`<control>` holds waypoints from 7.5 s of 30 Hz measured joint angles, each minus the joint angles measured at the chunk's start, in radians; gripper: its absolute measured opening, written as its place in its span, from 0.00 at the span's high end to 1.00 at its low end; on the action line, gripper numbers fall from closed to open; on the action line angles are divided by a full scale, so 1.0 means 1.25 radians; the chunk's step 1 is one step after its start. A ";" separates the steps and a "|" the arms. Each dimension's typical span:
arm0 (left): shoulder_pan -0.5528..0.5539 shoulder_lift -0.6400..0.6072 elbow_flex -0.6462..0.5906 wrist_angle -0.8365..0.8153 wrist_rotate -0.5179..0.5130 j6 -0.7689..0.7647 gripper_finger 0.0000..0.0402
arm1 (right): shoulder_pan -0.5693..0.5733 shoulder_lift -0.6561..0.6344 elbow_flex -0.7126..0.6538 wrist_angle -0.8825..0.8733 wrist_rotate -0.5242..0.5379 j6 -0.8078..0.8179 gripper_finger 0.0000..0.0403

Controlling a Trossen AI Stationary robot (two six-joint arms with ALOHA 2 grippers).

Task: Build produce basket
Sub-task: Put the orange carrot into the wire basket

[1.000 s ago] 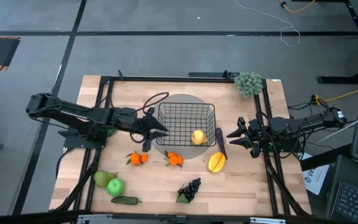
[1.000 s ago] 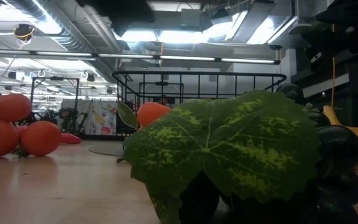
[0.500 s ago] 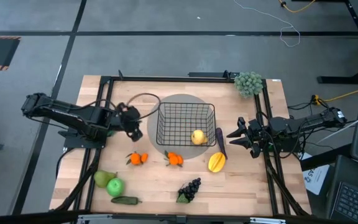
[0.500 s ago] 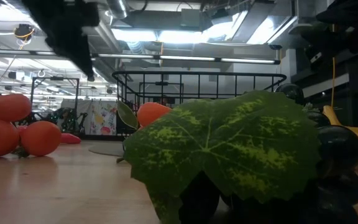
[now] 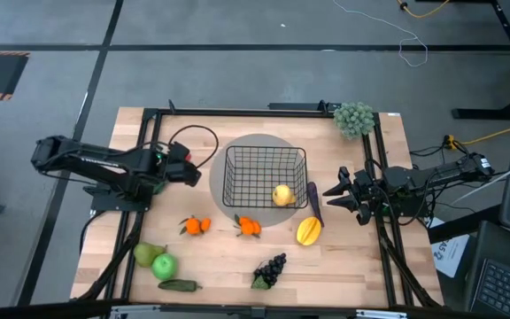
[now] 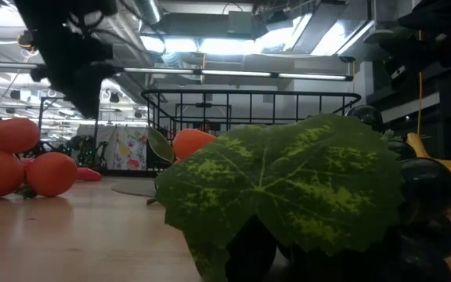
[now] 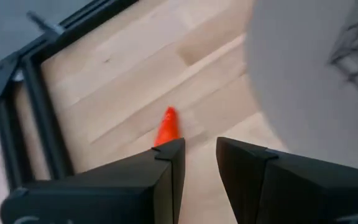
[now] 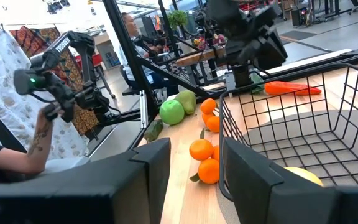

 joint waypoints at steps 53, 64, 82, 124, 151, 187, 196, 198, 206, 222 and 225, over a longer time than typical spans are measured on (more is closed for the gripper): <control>0.164 0.200 -0.047 0.048 0.084 0.043 0.46 | 0.000 0.000 0.000 -0.004 -0.001 0.002 0.65; 0.250 0.308 -0.047 0.050 0.209 0.112 0.46 | 0.000 0.000 0.000 -0.003 -0.001 0.003 0.65; 0.277 0.352 -0.046 0.151 0.221 0.322 0.51 | 0.000 0.000 0.000 -0.003 -0.001 0.003 0.65; -0.046 0.251 0.250 0.065 -0.109 0.344 0.91 | 0.000 0.001 0.000 -0.007 -0.002 0.021 0.65; -0.226 0.306 0.324 0.769 -0.128 0.796 0.91 | 0.000 0.000 0.000 -0.004 -0.001 0.018 0.65; -0.112 0.388 0.324 0.768 -0.105 0.837 0.61 | 0.000 0.001 0.000 -0.006 -0.001 0.021 0.65; -0.176 0.388 0.324 0.700 -0.280 0.842 0.61 | 0.000 0.001 0.000 -0.007 -0.001 0.021 0.65; -0.197 0.388 0.324 0.657 -0.347 0.855 0.61 | 0.000 0.001 0.000 -0.007 -0.001 0.021 0.65; -0.288 0.387 0.324 0.493 -0.500 0.824 0.61 | 0.000 0.001 0.000 -0.007 -0.001 0.021 0.65; -0.467 0.324 0.324 0.157 0.020 0.319 0.62 | 0.000 0.000 0.000 -0.011 -0.001 0.040 0.65; -0.474 0.332 0.299 0.104 0.054 0.237 0.62 | 0.000 0.000 0.000 -0.011 -0.001 0.040 0.65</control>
